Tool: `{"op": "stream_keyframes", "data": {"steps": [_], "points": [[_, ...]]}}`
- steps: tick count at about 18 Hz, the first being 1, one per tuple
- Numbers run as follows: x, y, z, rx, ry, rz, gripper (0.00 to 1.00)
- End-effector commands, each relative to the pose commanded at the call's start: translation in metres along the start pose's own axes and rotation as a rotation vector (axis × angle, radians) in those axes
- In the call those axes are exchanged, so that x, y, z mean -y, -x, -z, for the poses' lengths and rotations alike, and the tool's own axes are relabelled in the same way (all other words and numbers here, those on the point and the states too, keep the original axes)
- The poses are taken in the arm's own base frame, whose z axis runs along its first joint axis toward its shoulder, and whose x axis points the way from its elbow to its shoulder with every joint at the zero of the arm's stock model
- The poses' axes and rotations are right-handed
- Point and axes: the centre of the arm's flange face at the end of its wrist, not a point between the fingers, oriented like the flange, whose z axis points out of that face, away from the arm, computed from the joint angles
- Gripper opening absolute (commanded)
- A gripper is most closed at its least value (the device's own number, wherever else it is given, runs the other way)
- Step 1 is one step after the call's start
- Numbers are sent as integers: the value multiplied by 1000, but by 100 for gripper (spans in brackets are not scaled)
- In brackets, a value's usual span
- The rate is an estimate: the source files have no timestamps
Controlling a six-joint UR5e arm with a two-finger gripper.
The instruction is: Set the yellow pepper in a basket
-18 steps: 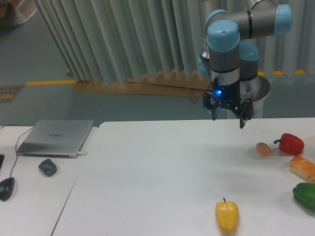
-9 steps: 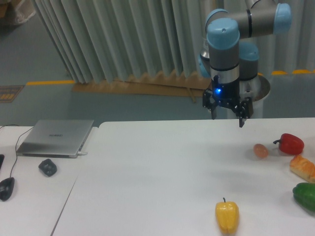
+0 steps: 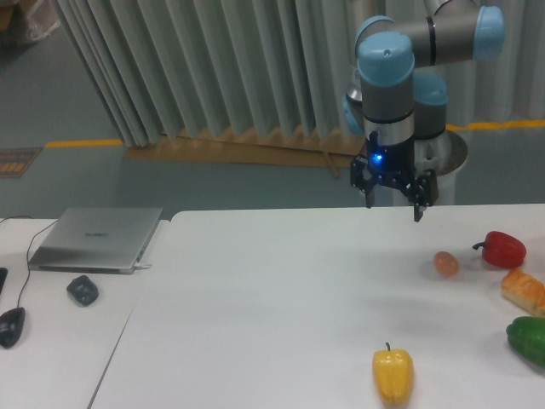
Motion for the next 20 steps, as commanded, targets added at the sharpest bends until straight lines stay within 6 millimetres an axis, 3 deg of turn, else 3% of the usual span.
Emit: {"op": "stream_keyframes", "data": {"steps": [16, 20], "points": [[1, 1, 1, 2, -3, 0, 100], [-2, 13, 6, 30, -1, 20, 100]]}}
